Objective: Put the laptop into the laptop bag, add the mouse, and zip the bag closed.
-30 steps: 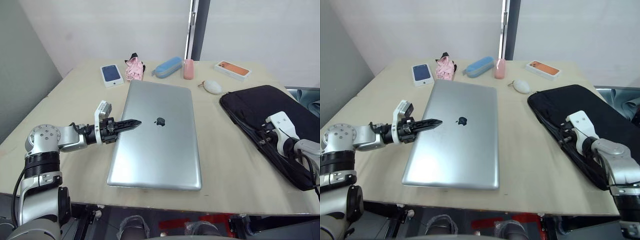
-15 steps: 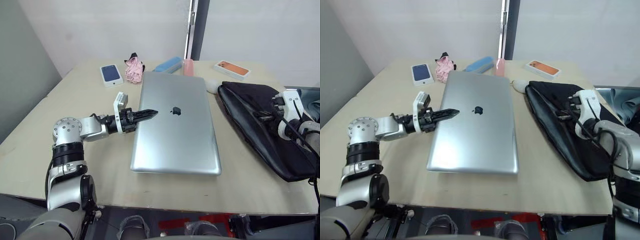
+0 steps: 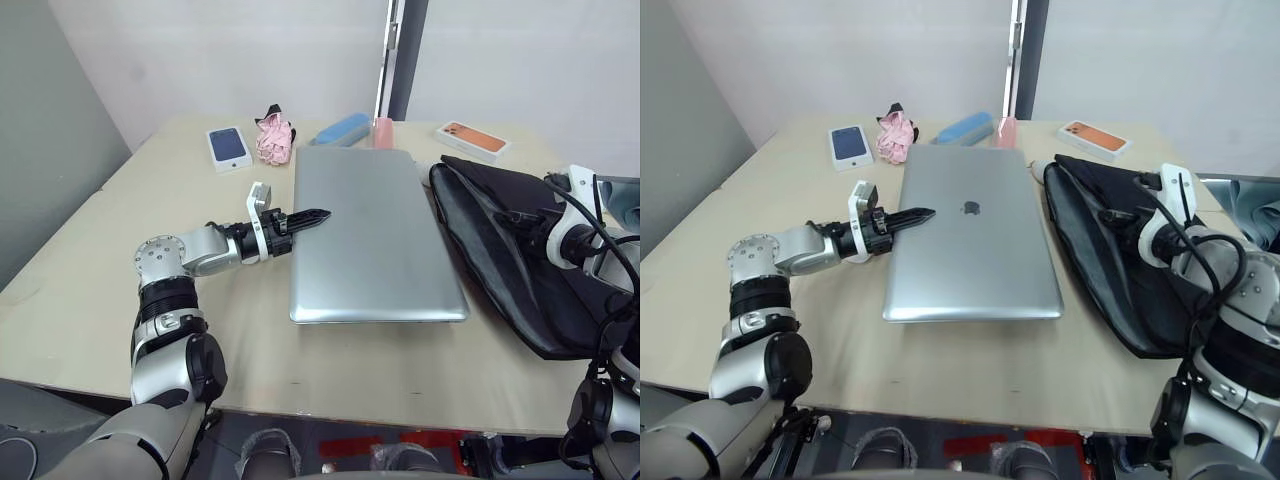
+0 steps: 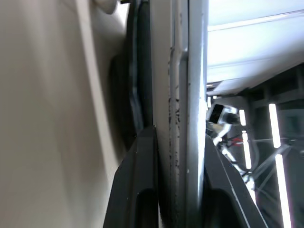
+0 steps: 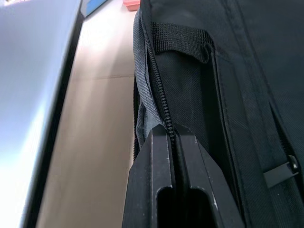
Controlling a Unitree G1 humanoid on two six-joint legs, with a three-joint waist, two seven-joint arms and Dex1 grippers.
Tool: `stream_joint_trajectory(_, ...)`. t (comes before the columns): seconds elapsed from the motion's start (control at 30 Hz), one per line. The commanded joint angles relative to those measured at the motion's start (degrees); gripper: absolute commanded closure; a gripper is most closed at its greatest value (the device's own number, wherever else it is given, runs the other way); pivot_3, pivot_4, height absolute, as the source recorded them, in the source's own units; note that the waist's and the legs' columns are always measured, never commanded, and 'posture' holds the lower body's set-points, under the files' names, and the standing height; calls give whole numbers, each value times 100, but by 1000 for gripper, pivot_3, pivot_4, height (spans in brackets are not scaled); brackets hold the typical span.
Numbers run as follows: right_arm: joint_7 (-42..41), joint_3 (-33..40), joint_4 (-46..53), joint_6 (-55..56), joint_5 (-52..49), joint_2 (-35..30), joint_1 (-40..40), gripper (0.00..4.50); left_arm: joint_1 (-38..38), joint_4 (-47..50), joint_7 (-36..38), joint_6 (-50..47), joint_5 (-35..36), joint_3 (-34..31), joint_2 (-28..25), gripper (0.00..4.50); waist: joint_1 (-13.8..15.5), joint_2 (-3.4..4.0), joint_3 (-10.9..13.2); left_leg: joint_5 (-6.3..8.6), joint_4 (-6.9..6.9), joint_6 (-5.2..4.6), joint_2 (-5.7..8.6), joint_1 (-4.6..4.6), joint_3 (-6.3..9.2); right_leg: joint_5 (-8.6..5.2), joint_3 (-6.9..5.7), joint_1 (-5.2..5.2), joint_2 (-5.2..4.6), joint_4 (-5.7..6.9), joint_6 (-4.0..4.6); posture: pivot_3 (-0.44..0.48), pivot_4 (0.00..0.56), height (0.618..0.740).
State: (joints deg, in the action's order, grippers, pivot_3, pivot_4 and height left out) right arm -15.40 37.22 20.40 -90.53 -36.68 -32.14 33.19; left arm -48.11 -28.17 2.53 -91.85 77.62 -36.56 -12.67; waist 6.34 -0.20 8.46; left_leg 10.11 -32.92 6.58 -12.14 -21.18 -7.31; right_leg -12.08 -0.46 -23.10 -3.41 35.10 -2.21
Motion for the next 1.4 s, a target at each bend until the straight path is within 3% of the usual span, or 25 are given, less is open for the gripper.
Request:
stream_joint_trajectory(0.03, -60, 217, 285, -16, -80, -13, 54, 4465, -276, -47, -125, -65, 991, -98, -19, 4110, 4, 0, 0, 0, 0, 0, 0, 0, 0, 0, 0, 0, 0, 0, 0, 0, 150, 740)
stream_joint_trajectory(0.4, 26, 345, 638, -197, -179, 242, 205, 4465, 96, -63, -1023, 508, 1874, 536, 162, 4110, -6, 4, -2, 0, -5, 7, 0, 1, 1, 6, 3, 1, 0, 5, -11, 0, 150, 740)
stream_joint_trajectory(0.63, 567, 489, 1068, -197, -589, 866, 195, 4465, 276, 221, -1496, 1091, 2212, 782, 452, 4110, -24, 4, -2, 0, -4, 8, 0, 1, -1, 8, 5, 1, 0, 2, -14, 0, 150, 740)
stream_joint_trajectory(1.4, 2764, 202, 1827, -197, -1888, 3693, 173, 4465, 656, 933, -1158, 1726, 1553, 1736, 611, 4110, -55, 13, -5, 14, 0, 40, -2, 5, 9, 11, -3, 0, -3, -4, -23, 0, 150, 740)
